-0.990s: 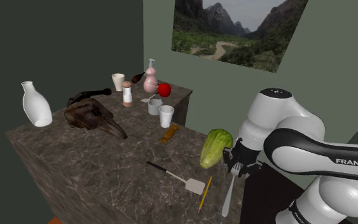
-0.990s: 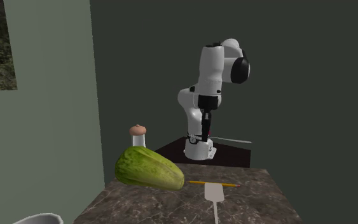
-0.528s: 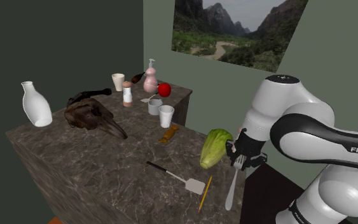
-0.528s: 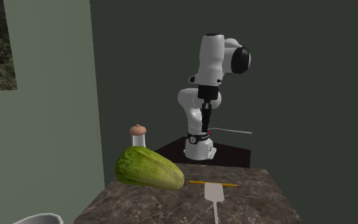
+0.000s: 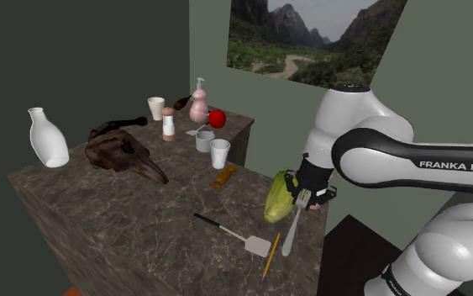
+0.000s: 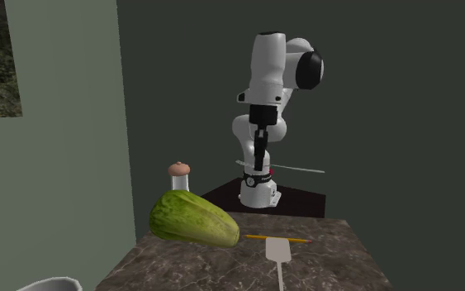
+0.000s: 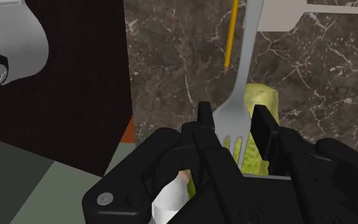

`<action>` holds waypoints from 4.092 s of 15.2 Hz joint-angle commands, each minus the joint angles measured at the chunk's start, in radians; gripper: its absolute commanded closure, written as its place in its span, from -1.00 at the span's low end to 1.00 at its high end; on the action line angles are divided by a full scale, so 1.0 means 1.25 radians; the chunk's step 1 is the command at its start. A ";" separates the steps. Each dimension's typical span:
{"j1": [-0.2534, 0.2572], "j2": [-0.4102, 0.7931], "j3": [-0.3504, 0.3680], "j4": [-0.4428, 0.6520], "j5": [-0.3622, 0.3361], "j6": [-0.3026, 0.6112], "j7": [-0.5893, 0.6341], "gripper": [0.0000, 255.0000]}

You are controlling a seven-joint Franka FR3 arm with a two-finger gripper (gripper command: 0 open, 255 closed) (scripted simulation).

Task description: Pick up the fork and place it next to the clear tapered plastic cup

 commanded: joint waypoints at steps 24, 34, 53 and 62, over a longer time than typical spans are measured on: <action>-0.272 0.857 0.180 0.601 -0.586 0.104 0.289 1.00; -0.243 0.921 0.146 0.559 -0.656 0.186 0.338 1.00; -0.165 1.065 0.045 0.530 -0.807 0.320 0.442 1.00; -0.156 1.080 0.034 0.531 -0.821 0.331 0.452 1.00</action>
